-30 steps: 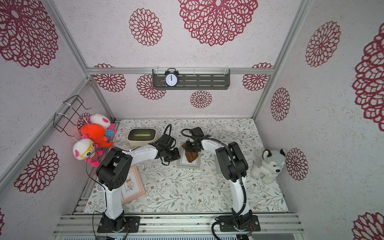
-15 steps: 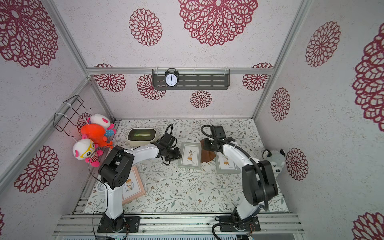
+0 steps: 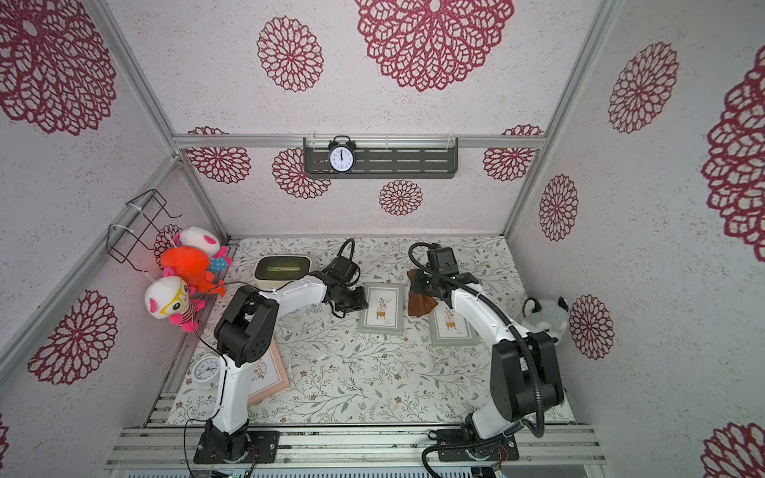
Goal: Wipe the picture frame with a cloth
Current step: Move the picture frame to the center of the board.
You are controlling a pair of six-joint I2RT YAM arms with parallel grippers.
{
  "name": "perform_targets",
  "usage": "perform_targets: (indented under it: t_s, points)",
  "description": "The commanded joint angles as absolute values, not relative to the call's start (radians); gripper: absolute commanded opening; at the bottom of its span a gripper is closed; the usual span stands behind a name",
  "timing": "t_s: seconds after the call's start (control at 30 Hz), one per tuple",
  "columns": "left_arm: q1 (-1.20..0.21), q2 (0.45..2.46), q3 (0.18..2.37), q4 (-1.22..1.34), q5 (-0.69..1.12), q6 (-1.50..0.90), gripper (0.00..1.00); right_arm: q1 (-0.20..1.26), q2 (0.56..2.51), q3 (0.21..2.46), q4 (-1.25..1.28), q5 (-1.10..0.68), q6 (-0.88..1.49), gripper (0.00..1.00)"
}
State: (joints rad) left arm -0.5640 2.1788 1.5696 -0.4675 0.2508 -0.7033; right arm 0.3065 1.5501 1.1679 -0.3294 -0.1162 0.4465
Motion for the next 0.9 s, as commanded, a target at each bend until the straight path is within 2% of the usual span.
perform_targets:
  t_s: [0.0,0.23,0.6,0.73,0.87]
  points:
    - [-0.577,2.218,1.552,-0.494,0.298,-0.713,0.20,0.308,1.541,1.177,-0.330,-0.100,0.458,0.00]
    - [-0.650,2.201,1.522,-0.445,0.369,-0.830,0.19,0.302,1.513,1.166,-0.342,-0.036,0.456,0.00]
    - [-0.759,2.286,1.628,-0.442,0.403,-0.876,0.19,0.286,1.470,1.134,-0.340,-0.031,0.458,0.00]
    - [-0.757,2.265,1.642,-0.472,0.376,-0.863,0.29,0.285,1.461,1.128,-0.337,-0.042,0.459,0.00]
    - [-0.737,2.162,1.626,-0.522,0.317,-0.828,0.47,0.285,1.451,1.127,-0.319,-0.100,0.456,0.00]
